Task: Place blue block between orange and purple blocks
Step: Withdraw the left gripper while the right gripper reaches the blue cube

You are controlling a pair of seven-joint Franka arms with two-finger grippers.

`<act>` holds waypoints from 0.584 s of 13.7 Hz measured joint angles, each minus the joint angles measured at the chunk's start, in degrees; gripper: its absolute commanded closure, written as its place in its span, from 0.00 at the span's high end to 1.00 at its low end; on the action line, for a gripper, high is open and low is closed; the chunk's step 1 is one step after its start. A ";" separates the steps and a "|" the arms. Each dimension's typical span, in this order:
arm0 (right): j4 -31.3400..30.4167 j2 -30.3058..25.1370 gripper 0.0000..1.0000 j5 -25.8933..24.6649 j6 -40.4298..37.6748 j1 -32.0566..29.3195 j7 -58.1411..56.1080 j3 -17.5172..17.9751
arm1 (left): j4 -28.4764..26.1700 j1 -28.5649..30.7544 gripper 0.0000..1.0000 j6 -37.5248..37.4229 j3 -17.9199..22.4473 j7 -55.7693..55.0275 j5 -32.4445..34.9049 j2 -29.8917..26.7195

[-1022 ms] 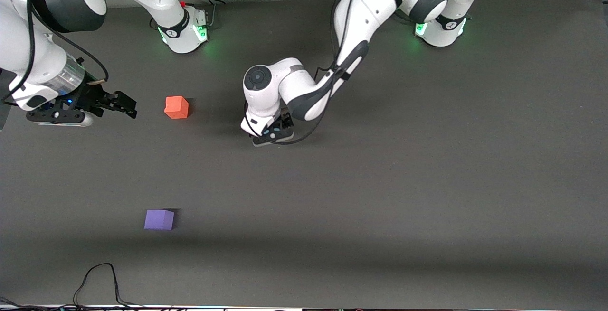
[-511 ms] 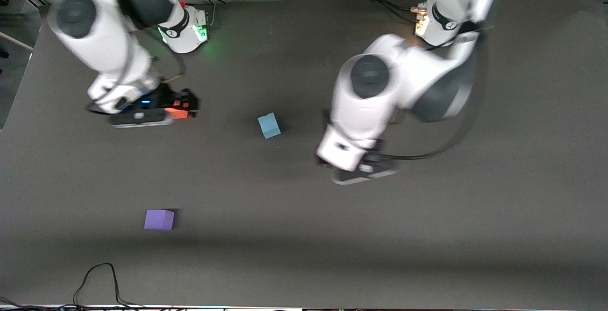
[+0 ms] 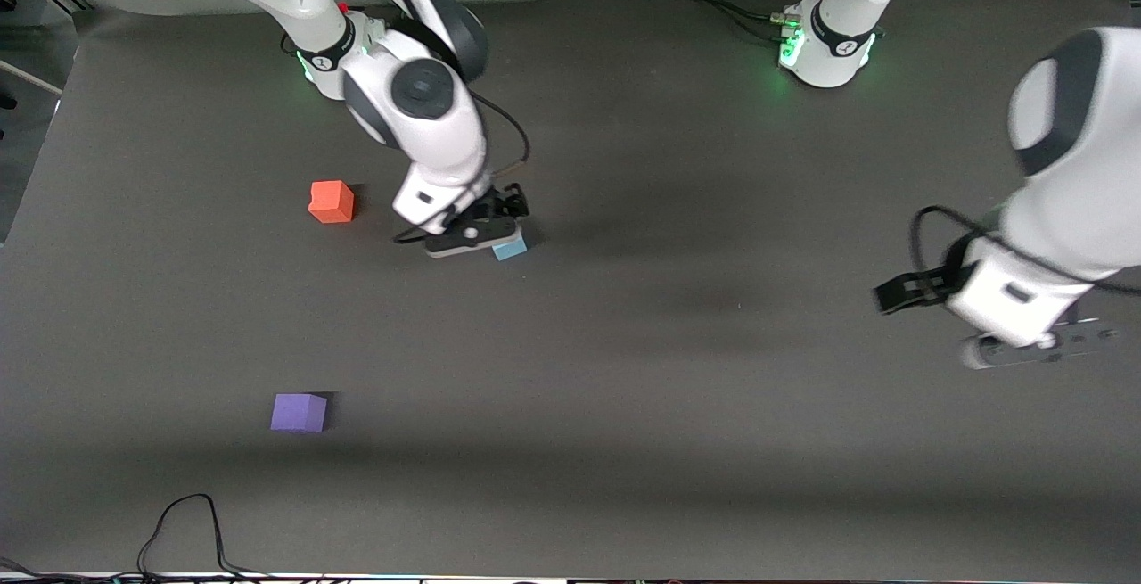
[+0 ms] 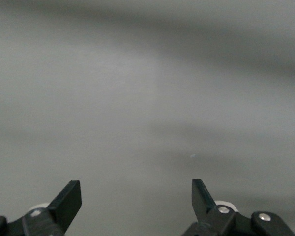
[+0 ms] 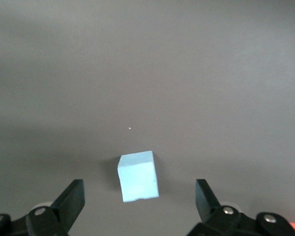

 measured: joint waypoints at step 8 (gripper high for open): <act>-15.87 3.89 1.00 -1.93 20.88 0.70 3.66 -0.24 | -14.72 3.11 1.00 -1.52 3.07 5.56 0.46 -13.95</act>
